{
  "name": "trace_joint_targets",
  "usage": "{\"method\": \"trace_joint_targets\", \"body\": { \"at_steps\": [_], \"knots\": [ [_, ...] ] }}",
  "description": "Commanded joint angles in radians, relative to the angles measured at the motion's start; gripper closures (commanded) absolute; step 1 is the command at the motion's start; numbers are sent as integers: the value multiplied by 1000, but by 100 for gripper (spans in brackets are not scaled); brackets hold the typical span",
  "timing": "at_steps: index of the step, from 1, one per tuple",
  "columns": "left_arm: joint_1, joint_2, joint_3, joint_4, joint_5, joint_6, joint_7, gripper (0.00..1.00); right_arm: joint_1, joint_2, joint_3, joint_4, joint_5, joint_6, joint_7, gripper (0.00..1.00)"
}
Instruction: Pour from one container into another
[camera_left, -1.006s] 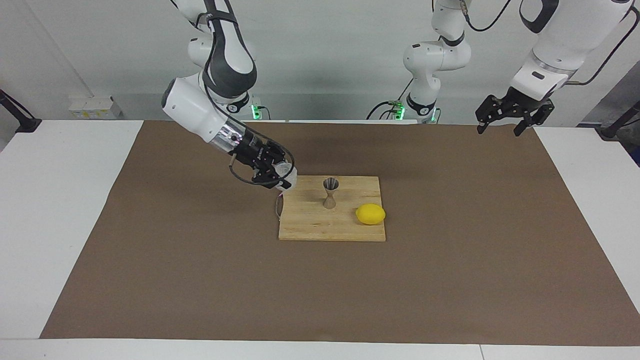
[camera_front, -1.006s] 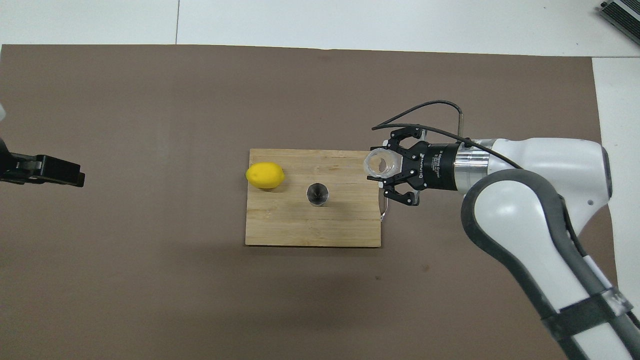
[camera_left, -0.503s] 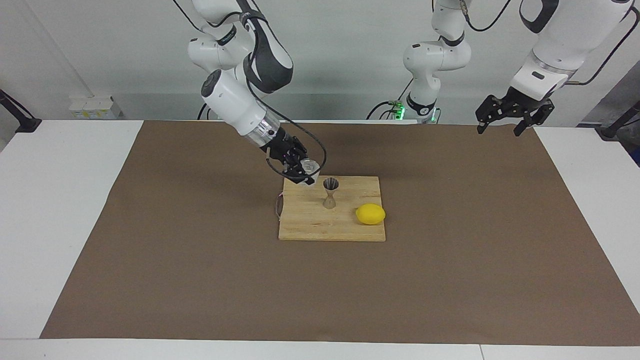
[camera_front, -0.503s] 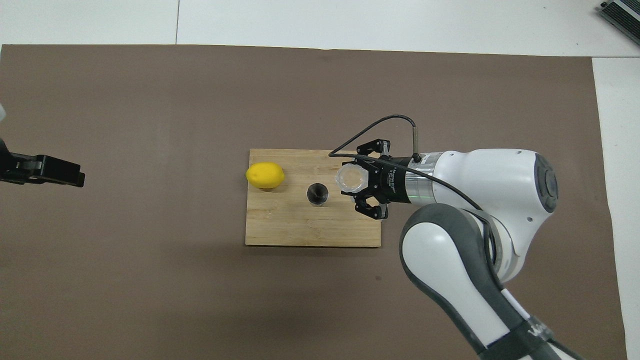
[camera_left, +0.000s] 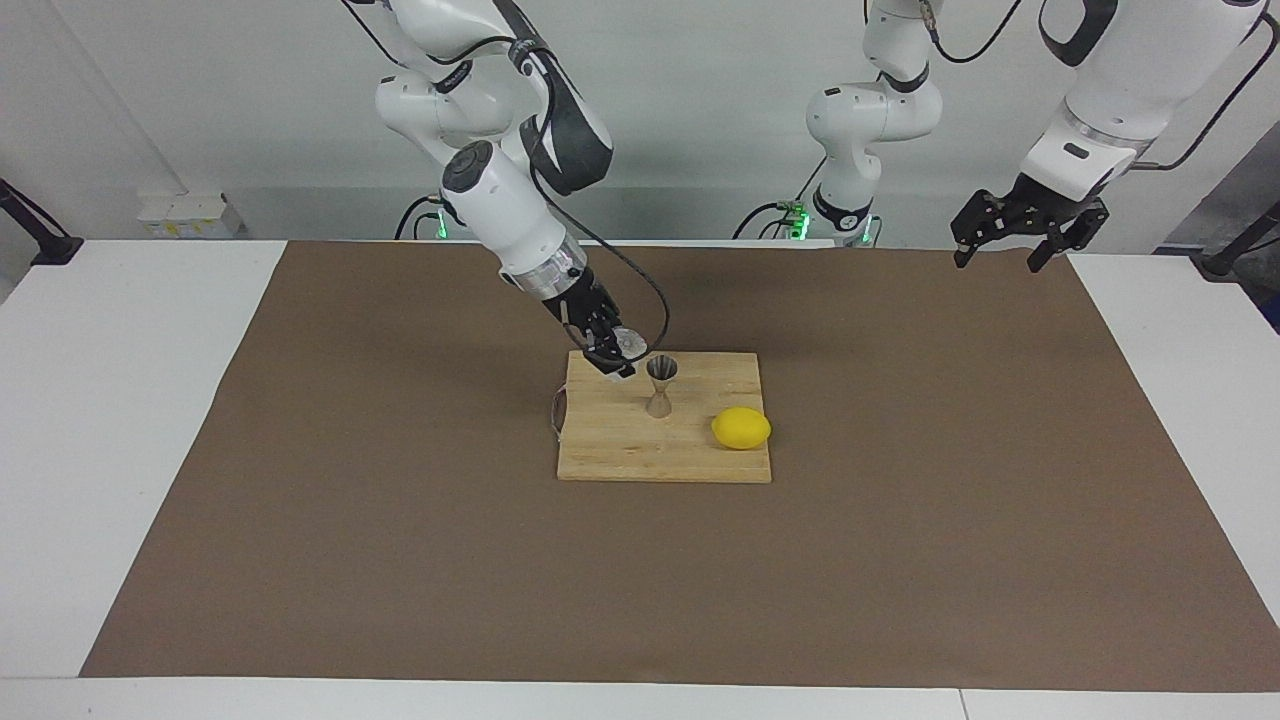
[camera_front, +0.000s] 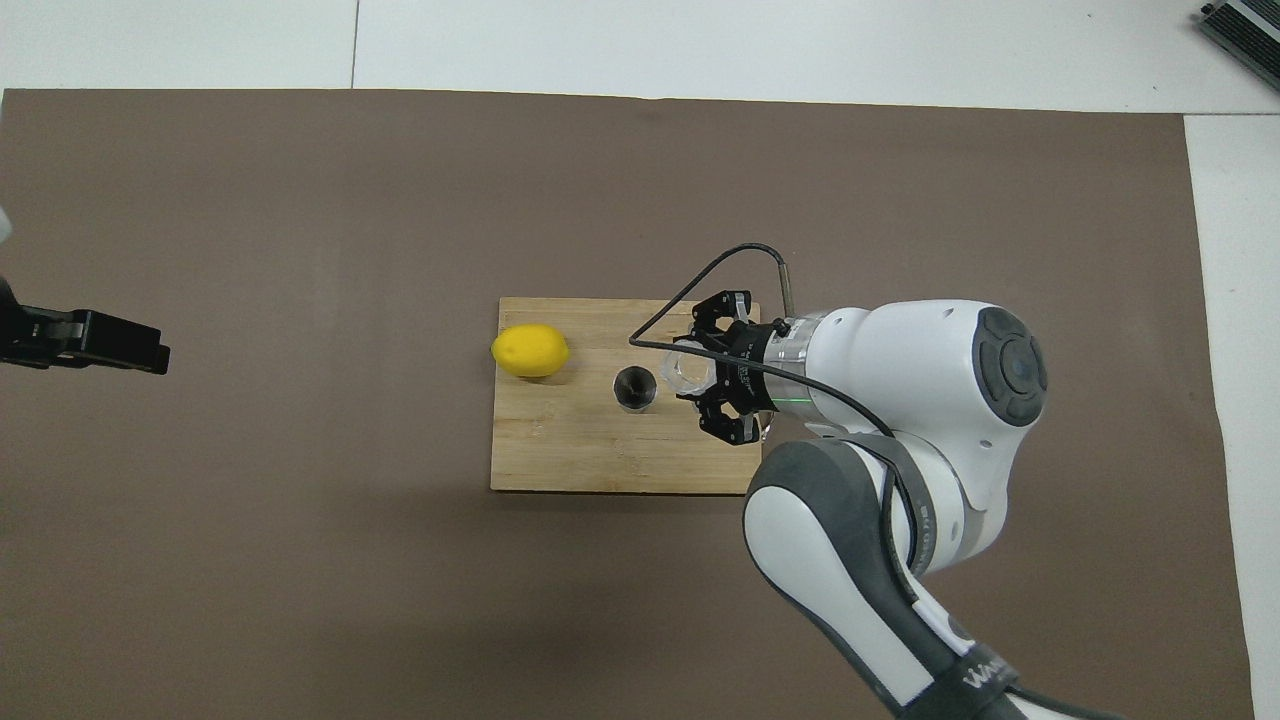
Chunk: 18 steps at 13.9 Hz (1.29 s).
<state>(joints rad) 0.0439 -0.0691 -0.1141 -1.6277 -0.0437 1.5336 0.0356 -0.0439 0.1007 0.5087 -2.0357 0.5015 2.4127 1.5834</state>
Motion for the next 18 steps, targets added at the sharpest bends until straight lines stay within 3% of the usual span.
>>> {"method": "trace_joint_targets", "body": {
  "at_steps": [1,8,18],
  "knots": [
    [8,-31,-9,-29,16,-6,-13,0,-5,14,11,20,-64,14,38,50],
    [8,-31,-9,-29,16,-6,-13,0,9,66,42,54,-315,37,147,50],
    [8,-31,-9,-29,16,-6,-13,0,19,82,77,63,-503,42,179,50]
  ]
}}
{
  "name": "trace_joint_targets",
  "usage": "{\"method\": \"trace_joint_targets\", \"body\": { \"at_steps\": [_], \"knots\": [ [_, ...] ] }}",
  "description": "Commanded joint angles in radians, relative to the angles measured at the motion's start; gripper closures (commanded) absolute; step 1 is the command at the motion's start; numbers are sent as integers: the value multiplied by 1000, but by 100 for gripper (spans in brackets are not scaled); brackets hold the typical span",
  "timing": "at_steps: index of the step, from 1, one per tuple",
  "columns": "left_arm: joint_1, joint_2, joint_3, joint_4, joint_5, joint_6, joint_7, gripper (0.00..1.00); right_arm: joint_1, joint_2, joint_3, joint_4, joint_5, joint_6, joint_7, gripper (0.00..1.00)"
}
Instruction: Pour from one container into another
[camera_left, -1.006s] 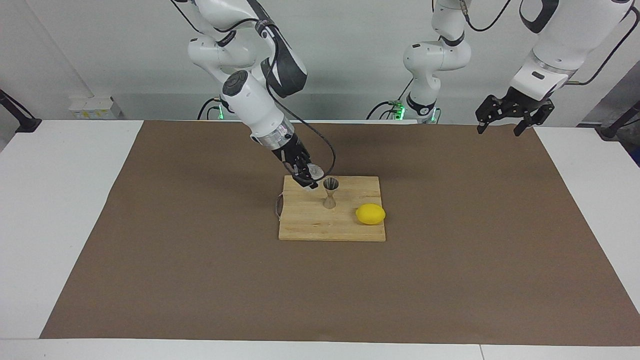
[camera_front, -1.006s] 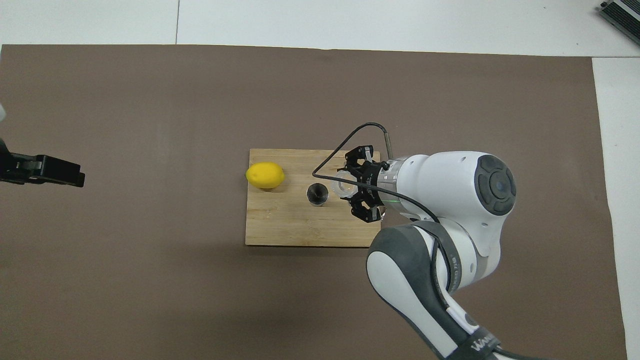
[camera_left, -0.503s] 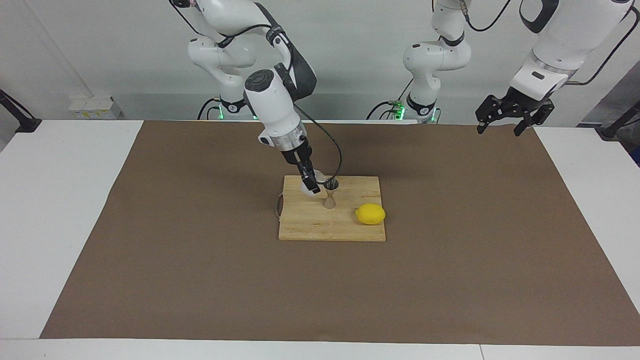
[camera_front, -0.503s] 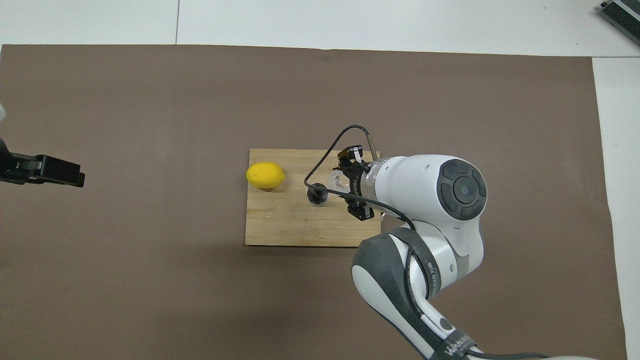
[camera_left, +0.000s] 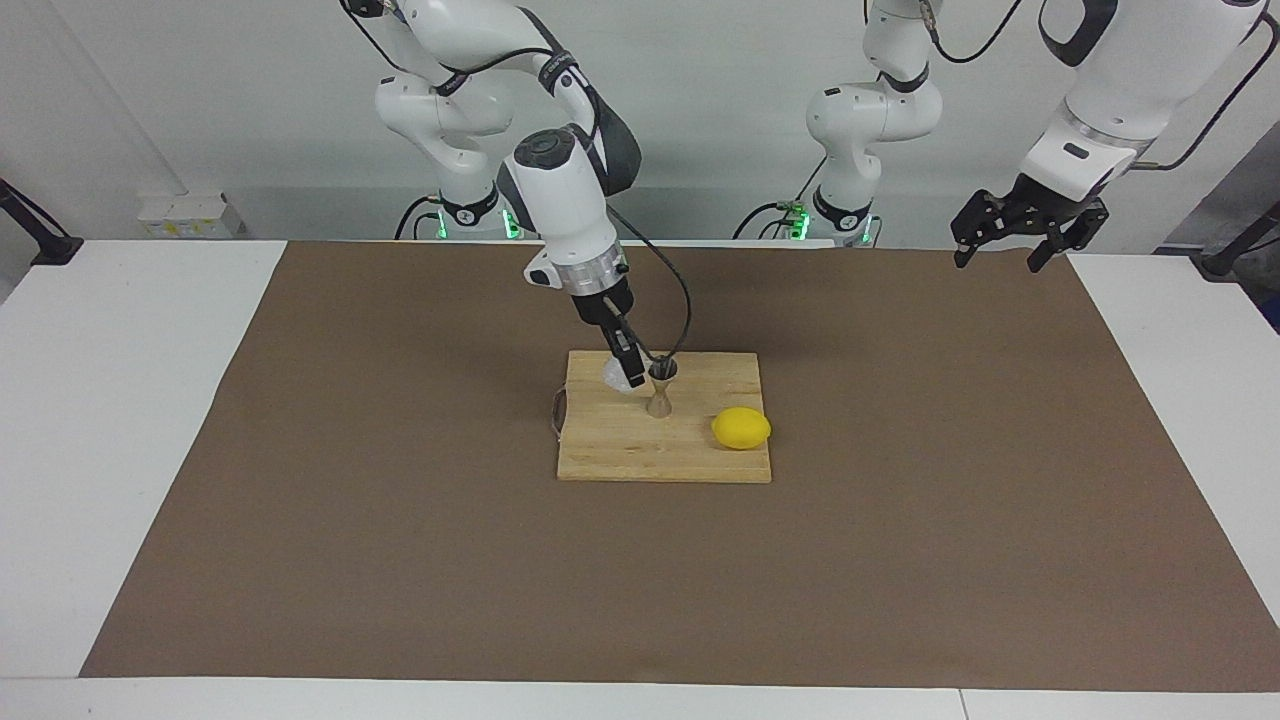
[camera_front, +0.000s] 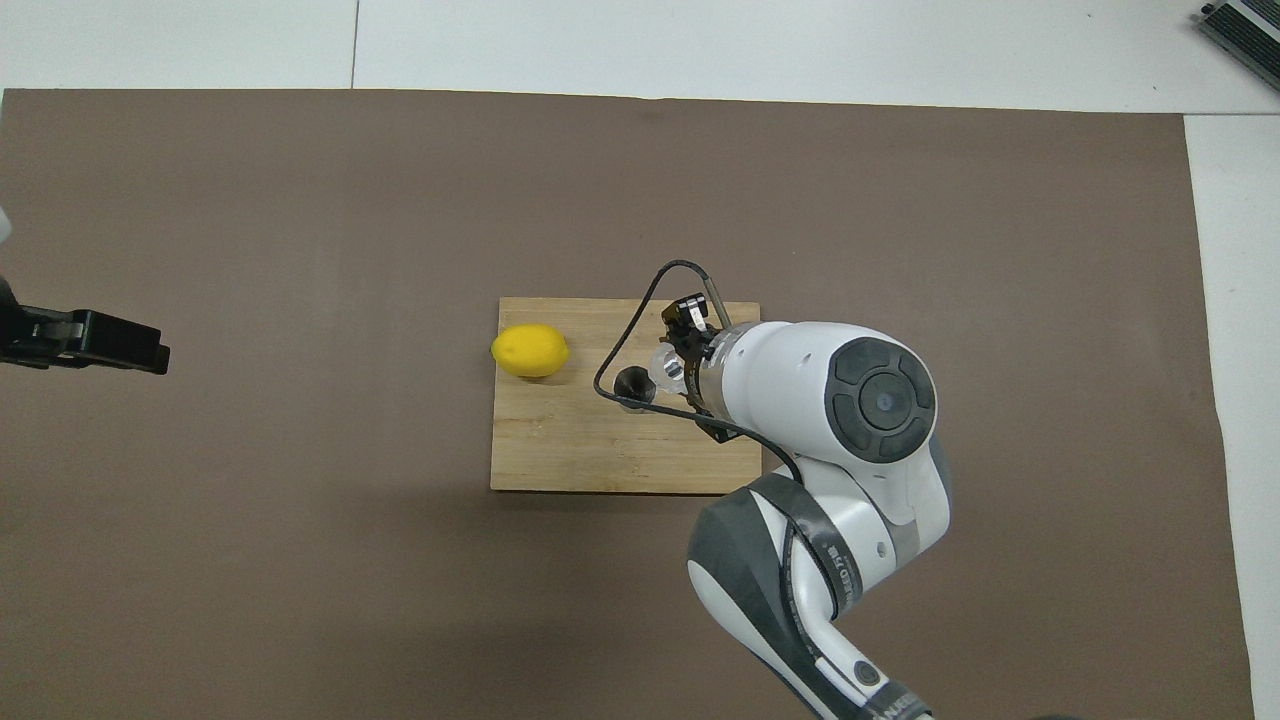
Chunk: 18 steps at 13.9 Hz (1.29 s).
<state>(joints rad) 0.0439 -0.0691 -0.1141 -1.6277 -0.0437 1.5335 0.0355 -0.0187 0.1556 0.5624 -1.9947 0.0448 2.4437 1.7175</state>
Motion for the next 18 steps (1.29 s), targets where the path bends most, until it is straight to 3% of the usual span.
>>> {"method": "trace_joint_targets", "body": {
  "at_steps": [1,11,18],
  "knots": [
    [8,-31,-9,-29,16,-6,-12,0,-6,42,30,28,-65,9,47,50],
    [8,-31,-9,-29,16,-6,-12,0,-3,59,31,57,-210,9,77,50],
    [8,-31,-9,-29,16,-6,-12,0,13,67,37,71,-221,0,253,50]
  ]
}}
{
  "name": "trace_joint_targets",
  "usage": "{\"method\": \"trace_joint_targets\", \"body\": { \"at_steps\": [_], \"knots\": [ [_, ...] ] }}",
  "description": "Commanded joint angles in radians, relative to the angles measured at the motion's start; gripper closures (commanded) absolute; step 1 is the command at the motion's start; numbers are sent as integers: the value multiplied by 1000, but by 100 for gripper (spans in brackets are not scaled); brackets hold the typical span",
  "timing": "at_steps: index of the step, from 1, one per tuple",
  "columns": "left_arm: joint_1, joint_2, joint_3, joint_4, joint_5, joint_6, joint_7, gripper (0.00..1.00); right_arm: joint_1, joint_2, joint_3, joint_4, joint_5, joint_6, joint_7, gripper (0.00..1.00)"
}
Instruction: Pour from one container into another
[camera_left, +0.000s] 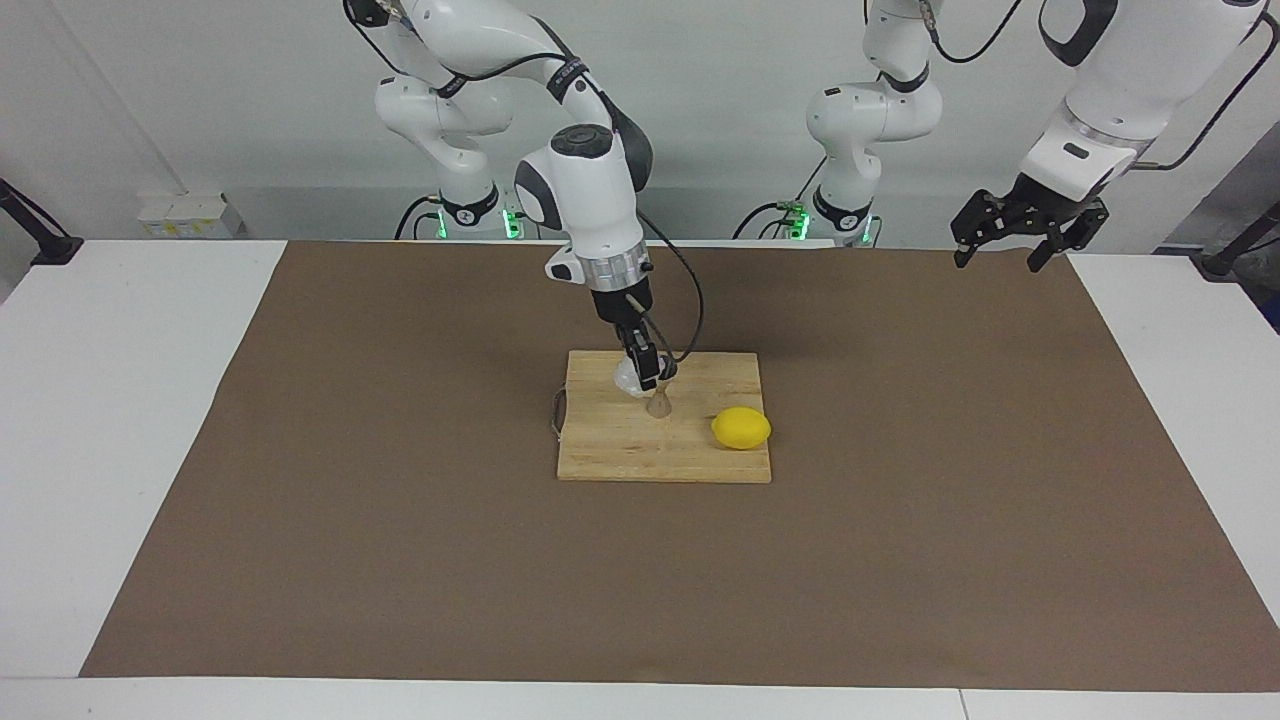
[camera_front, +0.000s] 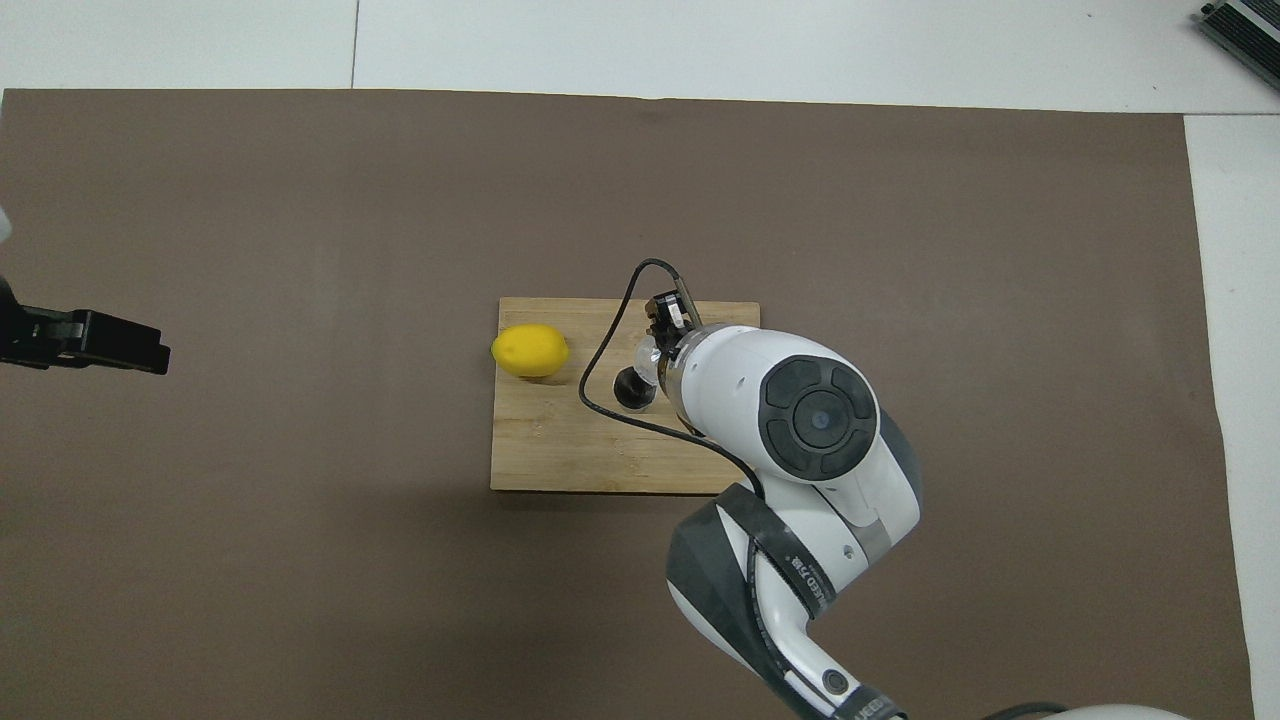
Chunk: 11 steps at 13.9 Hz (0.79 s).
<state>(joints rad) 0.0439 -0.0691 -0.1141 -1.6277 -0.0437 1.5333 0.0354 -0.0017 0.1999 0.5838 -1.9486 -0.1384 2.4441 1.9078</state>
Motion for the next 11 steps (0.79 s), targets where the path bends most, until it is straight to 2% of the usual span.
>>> {"method": "trace_joint_targets", "body": {
  "at_steps": [1,3,11],
  "knots": [
    [8,-31,-9,-29,16,-5,-12,0,-4,23,19,25,-52,-2,97,50],
    [8,-31,-9,-29,16,-5,-11,0,-6,23,28,25,-119,-7,167,50],
    [8,-31,-9,-29,16,-5,-12,0,-4,44,51,68,-236,-74,219,50]
  ]
}}
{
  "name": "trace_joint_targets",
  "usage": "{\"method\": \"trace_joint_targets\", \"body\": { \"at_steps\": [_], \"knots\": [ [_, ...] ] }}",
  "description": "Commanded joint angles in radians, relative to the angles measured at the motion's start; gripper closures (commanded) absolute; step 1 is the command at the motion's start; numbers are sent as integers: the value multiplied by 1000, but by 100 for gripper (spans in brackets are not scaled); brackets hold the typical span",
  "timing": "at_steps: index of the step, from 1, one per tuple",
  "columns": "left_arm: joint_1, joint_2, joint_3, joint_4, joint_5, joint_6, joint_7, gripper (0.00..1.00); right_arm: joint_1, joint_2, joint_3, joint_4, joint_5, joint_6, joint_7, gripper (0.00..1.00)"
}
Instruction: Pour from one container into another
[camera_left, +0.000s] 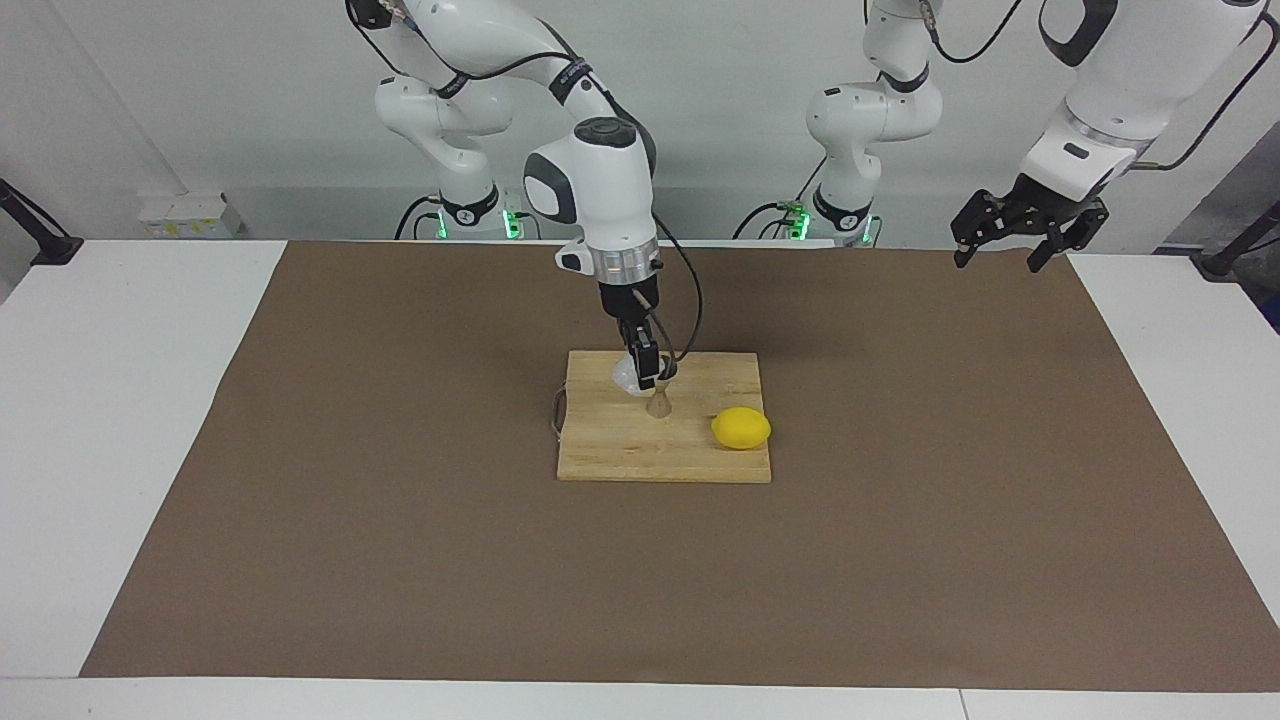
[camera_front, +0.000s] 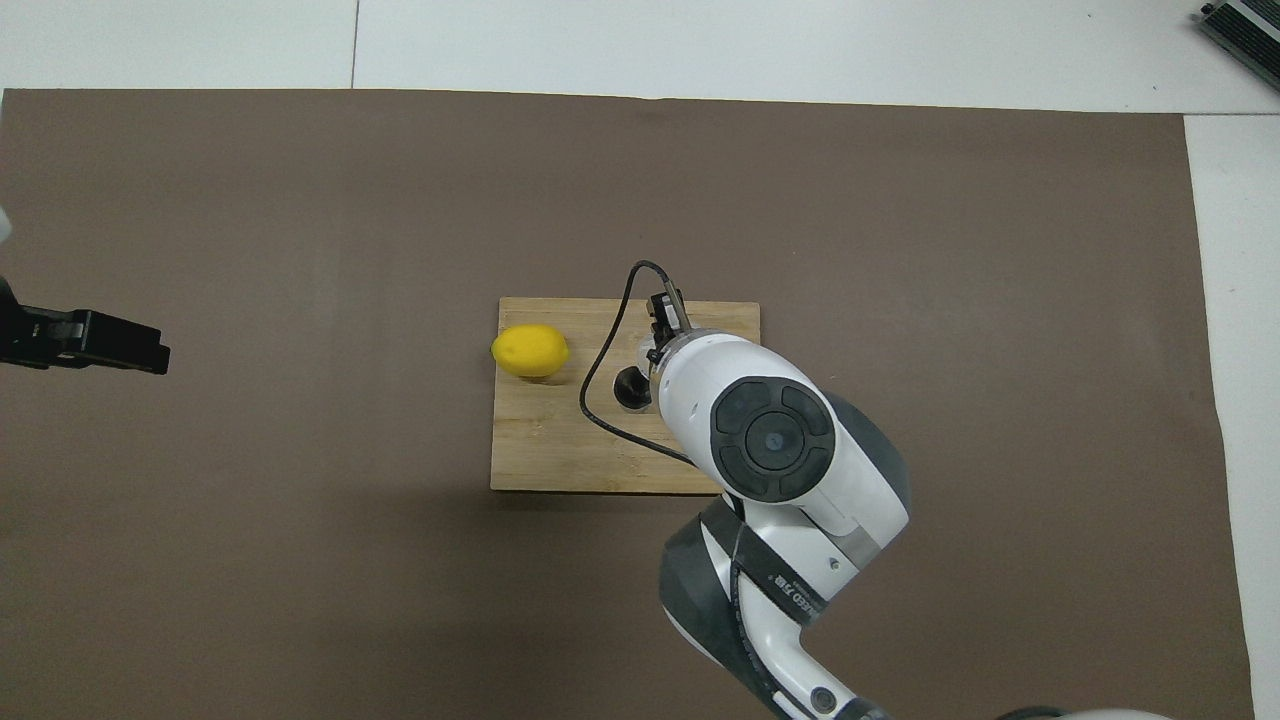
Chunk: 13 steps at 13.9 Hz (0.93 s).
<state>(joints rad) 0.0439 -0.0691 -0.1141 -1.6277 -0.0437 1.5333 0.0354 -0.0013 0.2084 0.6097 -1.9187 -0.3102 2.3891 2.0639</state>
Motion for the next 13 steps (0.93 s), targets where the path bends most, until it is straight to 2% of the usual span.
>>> {"method": "trace_joint_targets", "body": {
  "at_steps": [1,6,9,13],
  "knots": [
    [8,-31,-9,-29,16,-5,-12,0,-5,45,28,49,-94,-19,97,50],
    [8,-31,-9,-29,16,-5,-12,0,-5,46,41,50,-158,-25,124,50],
    [8,-31,-9,-29,16,-5,-12,0,-3,59,57,50,-243,-42,139,50],
    [8,-31,-9,-29,16,-5,-12,0,-3,59,71,47,-277,-65,139,50]
  ]
}}
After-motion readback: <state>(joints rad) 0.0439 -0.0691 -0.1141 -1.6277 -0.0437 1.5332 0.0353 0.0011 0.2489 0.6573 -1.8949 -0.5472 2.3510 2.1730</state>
